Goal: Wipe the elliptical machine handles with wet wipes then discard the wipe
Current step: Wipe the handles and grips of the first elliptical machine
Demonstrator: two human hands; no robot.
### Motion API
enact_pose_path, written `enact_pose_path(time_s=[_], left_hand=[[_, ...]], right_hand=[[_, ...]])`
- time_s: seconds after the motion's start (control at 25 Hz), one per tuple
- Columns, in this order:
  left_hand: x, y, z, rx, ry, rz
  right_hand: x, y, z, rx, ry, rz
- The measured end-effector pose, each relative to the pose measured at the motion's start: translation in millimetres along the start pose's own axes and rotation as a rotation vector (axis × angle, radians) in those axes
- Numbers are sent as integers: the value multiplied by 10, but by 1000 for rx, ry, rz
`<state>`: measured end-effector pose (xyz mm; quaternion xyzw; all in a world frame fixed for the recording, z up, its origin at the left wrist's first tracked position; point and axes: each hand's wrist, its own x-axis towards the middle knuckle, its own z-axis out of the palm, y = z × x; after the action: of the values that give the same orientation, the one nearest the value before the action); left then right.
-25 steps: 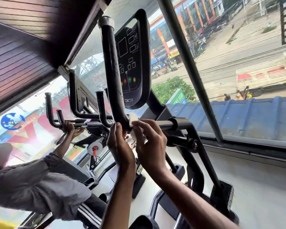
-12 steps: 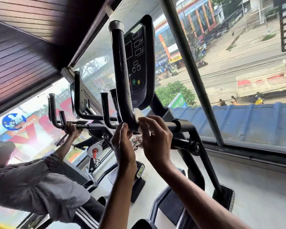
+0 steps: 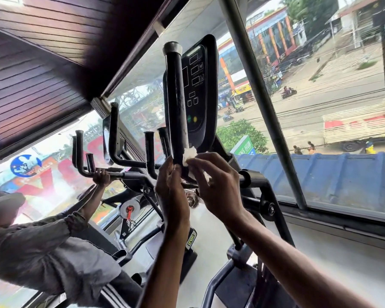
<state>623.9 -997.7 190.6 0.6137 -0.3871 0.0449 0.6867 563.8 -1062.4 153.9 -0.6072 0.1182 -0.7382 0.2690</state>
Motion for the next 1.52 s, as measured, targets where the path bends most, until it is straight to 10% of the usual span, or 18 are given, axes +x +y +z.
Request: enact_pose_path(time_s=[0.6, 1.52], left_hand=[[165, 254, 39, 70, 47, 36], [561, 488, 214, 158, -6, 122]], right_hand=[[854, 35, 254, 12, 125, 116], [1550, 409, 301, -169, -35, -400]])
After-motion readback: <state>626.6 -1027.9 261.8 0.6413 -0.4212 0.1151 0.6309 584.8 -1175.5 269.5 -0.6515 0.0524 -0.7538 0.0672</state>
